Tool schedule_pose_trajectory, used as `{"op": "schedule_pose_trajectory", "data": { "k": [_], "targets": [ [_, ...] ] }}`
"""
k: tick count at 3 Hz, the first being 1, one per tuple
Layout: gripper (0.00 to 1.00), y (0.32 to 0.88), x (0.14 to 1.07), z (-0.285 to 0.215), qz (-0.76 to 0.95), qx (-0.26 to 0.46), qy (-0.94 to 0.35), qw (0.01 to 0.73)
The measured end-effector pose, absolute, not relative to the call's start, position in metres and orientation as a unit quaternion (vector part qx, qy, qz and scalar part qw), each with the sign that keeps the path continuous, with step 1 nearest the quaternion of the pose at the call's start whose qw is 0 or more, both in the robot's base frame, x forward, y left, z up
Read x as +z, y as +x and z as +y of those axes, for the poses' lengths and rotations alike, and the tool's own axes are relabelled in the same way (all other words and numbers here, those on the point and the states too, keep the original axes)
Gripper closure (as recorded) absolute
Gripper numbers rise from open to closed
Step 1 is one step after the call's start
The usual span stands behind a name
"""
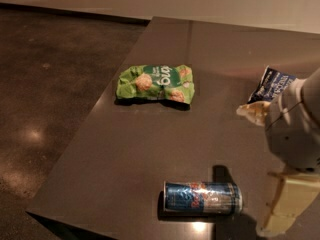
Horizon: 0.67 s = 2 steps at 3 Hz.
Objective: Place redbull can upright
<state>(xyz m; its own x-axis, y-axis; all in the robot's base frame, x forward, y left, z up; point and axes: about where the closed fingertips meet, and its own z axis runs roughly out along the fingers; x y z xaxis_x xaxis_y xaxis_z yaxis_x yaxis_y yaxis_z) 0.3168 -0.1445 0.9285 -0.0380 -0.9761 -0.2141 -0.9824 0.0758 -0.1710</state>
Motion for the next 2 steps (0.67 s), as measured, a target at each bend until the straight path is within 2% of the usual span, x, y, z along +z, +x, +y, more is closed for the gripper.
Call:
{"op": "schedule_pose_trajectory", "data": {
  "k": [2],
  "targets": [
    [0.0, 0.291, 0.888, -0.095, 0.697, 0.015, -0.708, 0.111]
  ]
}}
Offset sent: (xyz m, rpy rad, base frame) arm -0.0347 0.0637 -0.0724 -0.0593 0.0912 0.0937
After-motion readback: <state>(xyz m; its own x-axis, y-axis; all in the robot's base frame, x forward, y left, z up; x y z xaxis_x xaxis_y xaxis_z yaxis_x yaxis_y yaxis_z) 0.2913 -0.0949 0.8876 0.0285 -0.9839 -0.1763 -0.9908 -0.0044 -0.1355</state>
